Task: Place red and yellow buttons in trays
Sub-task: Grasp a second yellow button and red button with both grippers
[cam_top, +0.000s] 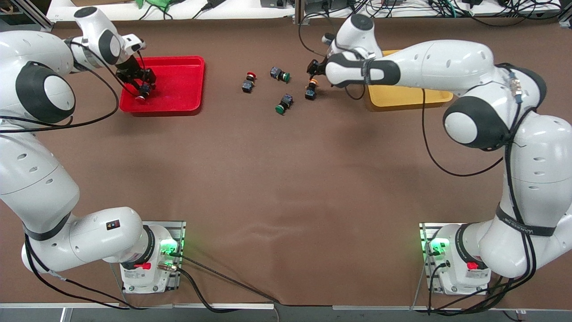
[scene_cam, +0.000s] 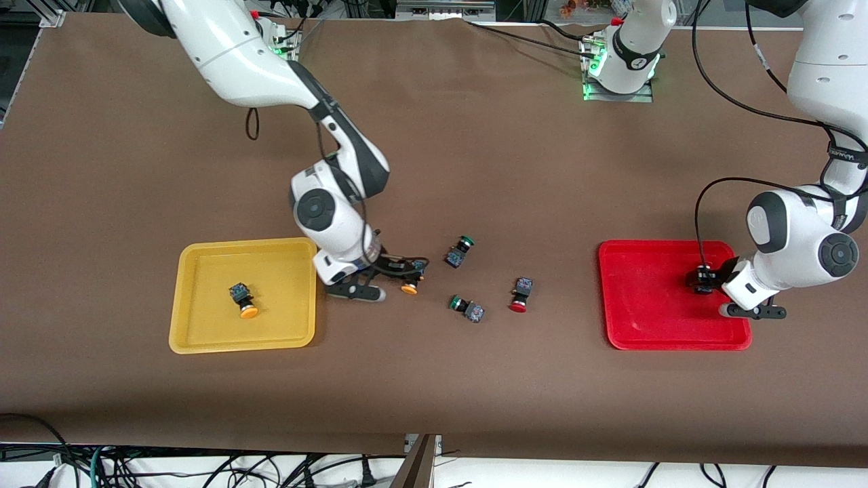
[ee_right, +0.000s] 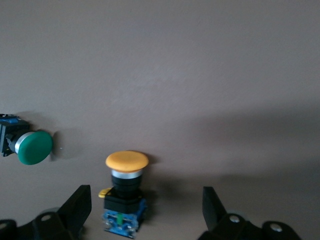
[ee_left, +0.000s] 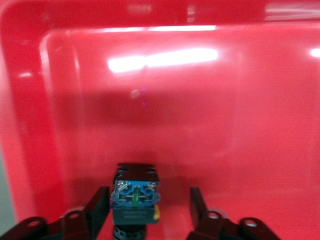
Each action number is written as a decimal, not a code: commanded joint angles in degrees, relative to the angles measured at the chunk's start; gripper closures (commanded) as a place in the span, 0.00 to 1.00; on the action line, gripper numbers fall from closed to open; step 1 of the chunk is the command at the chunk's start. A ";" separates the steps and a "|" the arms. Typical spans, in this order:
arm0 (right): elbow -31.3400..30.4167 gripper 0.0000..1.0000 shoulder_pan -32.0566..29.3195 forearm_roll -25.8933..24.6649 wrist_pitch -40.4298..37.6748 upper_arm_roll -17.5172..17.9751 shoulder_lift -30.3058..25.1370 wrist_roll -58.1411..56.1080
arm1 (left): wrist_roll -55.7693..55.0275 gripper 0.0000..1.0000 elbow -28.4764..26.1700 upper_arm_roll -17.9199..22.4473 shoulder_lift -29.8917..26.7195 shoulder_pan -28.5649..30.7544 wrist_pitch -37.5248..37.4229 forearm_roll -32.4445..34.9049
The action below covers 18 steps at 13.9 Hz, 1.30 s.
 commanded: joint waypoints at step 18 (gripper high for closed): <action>1.90 0.63 1.02 -0.70 4.40 -1.39 3.38 4.03 | -14.35 0.00 16.83 -5.40 11.74 -28.40 3.55 3.65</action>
